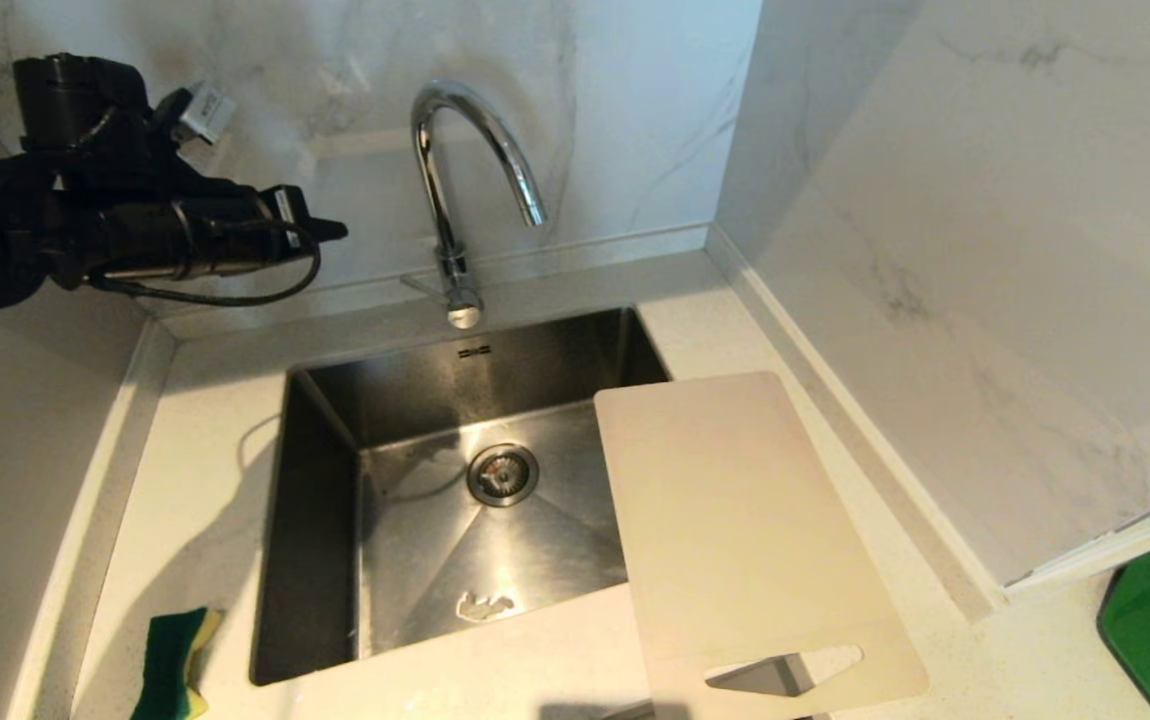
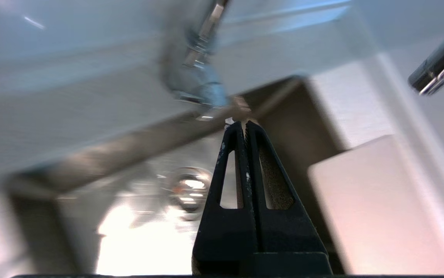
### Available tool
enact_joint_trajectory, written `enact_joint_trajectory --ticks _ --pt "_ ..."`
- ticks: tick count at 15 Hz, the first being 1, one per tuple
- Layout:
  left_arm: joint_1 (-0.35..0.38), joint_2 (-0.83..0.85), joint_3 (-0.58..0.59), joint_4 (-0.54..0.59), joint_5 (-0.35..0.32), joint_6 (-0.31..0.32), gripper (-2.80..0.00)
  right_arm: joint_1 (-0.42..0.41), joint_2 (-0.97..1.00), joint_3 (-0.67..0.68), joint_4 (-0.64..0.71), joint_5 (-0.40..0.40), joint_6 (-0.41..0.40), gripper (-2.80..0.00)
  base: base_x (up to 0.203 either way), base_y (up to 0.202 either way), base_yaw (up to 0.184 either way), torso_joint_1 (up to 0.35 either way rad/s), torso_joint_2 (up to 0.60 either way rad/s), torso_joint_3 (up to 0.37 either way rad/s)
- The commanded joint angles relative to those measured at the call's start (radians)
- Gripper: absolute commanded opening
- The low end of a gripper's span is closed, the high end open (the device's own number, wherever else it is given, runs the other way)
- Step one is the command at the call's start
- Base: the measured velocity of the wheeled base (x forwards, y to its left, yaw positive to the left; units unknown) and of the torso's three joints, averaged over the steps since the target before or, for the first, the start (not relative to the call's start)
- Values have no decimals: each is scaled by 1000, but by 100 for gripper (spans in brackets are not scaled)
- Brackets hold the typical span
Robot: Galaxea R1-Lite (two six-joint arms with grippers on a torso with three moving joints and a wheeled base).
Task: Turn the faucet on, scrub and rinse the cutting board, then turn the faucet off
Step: Turn on the tap
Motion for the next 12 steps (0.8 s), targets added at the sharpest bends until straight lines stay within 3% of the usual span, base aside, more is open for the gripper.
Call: enact_joint_trajectory --ticks 1,6,12 --pt "22 113 -76 -9 -68 -114 -280 0 0 1 -1 0 0 -280 0 0 0 0 0 0" --pt "71 162 -93 -165 -225 -343 -280 1 2 2 -1 0 0 -280 0 0 0 0 0 0" --pt "63 185 -92 -162 -217 -338 -280 1 1 0 -1 0 0 -280 0 0 0 0 0 0"
